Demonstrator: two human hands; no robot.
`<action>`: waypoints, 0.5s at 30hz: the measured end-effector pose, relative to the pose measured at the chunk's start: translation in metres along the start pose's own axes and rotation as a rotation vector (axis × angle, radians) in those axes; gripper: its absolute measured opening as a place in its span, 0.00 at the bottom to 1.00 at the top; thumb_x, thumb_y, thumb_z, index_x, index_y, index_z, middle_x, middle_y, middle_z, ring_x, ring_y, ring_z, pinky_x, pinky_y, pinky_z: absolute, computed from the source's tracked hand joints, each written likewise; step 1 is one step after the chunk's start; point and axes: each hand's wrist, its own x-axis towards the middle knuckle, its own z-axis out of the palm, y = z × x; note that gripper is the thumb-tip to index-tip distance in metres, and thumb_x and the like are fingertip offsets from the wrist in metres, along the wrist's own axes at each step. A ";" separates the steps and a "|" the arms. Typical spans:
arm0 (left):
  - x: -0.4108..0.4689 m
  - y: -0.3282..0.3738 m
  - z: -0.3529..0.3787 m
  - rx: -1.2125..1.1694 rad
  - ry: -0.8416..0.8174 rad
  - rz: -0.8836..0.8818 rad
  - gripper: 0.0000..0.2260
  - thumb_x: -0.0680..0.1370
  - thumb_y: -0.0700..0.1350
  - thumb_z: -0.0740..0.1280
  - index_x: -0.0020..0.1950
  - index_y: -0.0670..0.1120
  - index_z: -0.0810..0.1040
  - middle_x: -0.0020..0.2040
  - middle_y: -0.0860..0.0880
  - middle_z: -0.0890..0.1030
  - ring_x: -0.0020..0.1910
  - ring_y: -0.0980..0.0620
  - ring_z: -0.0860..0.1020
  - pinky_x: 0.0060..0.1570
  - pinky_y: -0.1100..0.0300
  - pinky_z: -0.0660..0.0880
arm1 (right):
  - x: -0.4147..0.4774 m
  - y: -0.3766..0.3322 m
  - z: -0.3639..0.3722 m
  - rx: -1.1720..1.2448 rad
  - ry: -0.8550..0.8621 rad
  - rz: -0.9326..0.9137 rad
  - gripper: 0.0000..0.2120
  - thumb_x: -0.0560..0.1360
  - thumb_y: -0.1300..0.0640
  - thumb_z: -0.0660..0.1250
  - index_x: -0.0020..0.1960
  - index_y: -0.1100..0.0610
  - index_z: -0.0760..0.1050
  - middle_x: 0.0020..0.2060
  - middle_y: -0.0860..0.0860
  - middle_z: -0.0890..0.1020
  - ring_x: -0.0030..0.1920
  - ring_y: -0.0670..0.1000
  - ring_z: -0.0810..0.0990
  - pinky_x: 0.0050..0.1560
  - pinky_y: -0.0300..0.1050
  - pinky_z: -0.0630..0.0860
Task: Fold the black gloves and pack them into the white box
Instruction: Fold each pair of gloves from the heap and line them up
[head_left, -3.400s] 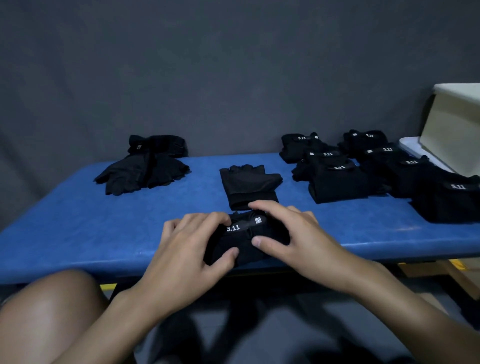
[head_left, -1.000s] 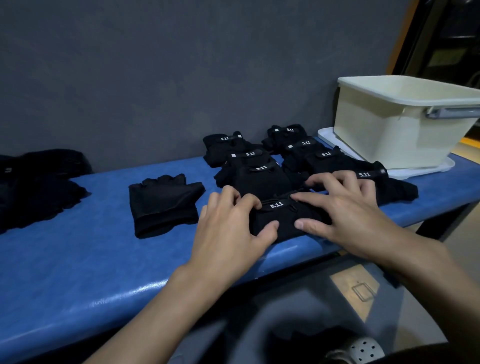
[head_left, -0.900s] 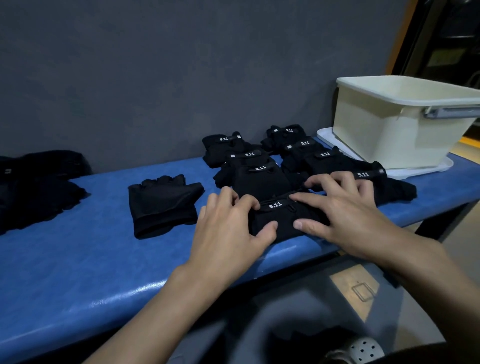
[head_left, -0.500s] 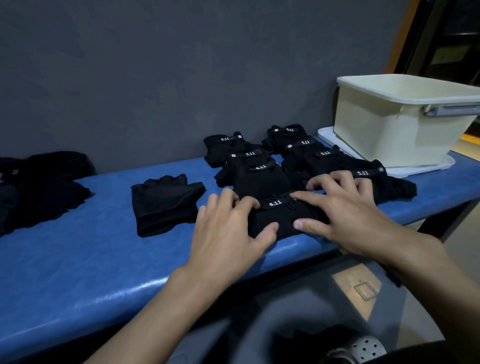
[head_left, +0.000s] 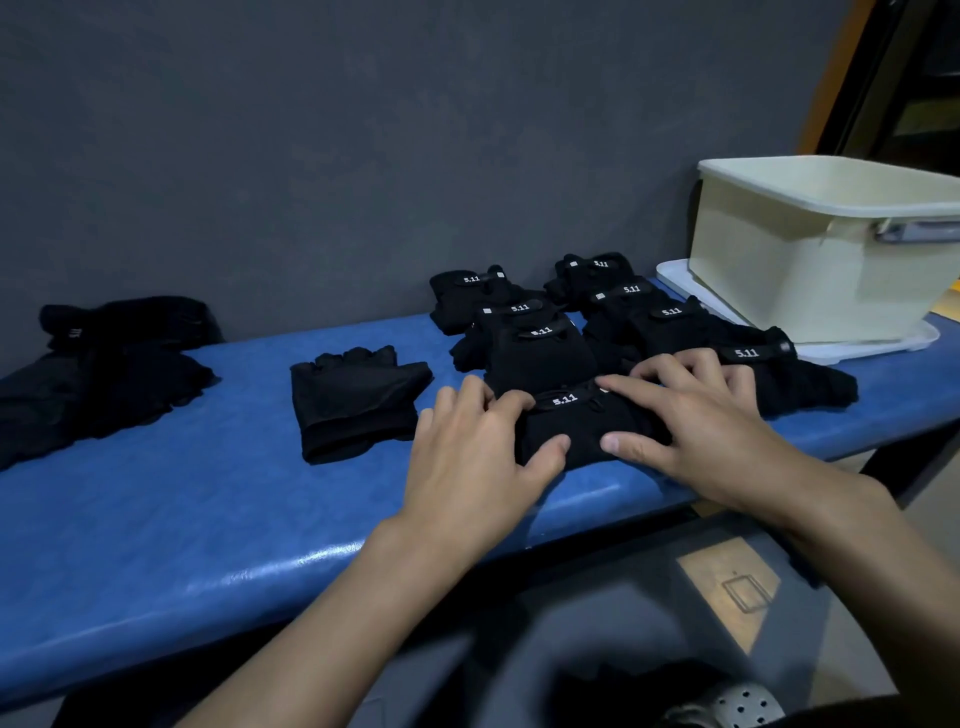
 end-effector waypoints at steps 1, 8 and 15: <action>0.000 -0.001 0.000 -0.014 0.006 0.006 0.24 0.76 0.65 0.63 0.68 0.55 0.75 0.54 0.52 0.71 0.57 0.49 0.68 0.62 0.55 0.67 | 0.000 0.000 0.000 -0.001 0.011 -0.004 0.41 0.65 0.23 0.42 0.73 0.36 0.63 0.62 0.40 0.69 0.64 0.47 0.58 0.57 0.45 0.50; -0.002 -0.006 0.001 -0.198 0.080 0.047 0.22 0.74 0.63 0.65 0.64 0.54 0.79 0.52 0.54 0.71 0.54 0.52 0.68 0.60 0.52 0.71 | -0.003 -0.001 -0.004 0.100 0.084 -0.015 0.40 0.65 0.22 0.52 0.72 0.40 0.67 0.63 0.40 0.69 0.63 0.46 0.59 0.56 0.42 0.50; -0.003 -0.006 0.000 -0.239 0.152 0.112 0.21 0.73 0.62 0.62 0.61 0.54 0.78 0.52 0.54 0.70 0.54 0.53 0.69 0.56 0.52 0.73 | -0.005 -0.006 -0.011 0.172 0.118 -0.007 0.41 0.63 0.25 0.54 0.73 0.42 0.66 0.64 0.40 0.69 0.63 0.44 0.59 0.58 0.41 0.51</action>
